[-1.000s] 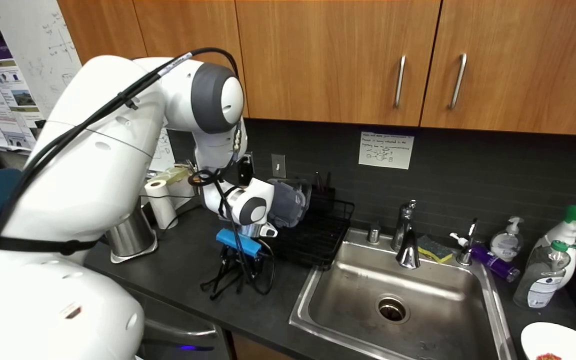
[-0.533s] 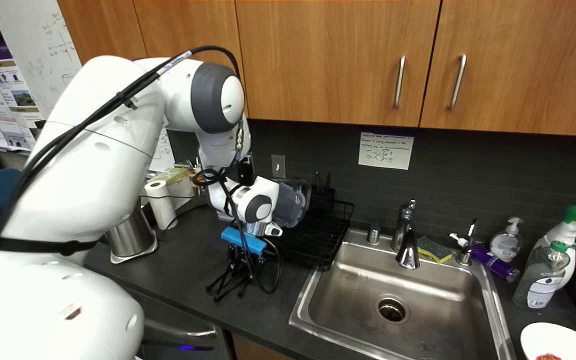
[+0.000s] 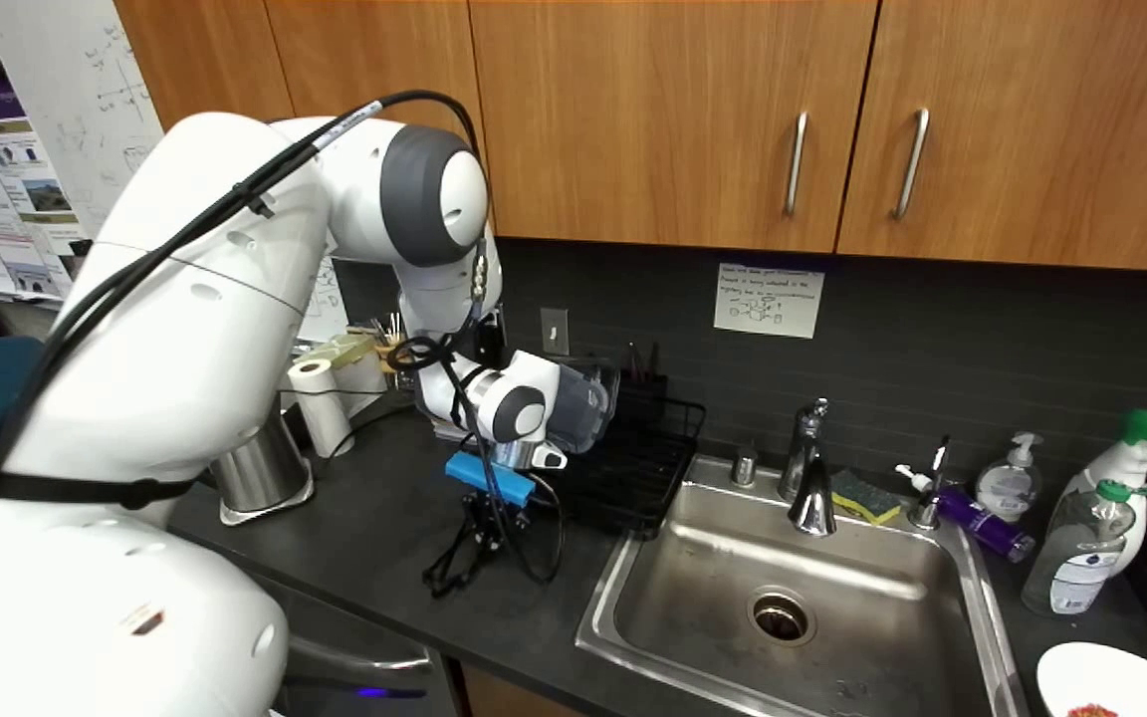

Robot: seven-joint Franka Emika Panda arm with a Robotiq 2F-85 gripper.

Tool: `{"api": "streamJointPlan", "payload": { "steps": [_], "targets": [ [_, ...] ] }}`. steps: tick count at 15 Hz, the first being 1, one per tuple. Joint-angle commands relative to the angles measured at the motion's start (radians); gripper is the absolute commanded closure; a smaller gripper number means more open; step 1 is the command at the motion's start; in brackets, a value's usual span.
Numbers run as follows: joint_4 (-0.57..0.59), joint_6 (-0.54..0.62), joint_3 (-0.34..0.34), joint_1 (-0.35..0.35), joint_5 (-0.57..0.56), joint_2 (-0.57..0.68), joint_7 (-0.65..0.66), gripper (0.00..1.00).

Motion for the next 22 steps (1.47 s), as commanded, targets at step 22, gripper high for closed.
{"api": "streamJointPlan", "payload": {
  "steps": [22],
  "targets": [
    [-0.055, 0.008, -0.052, 0.119, -0.098, -0.08, 0.214, 0.98]
  ]
}}
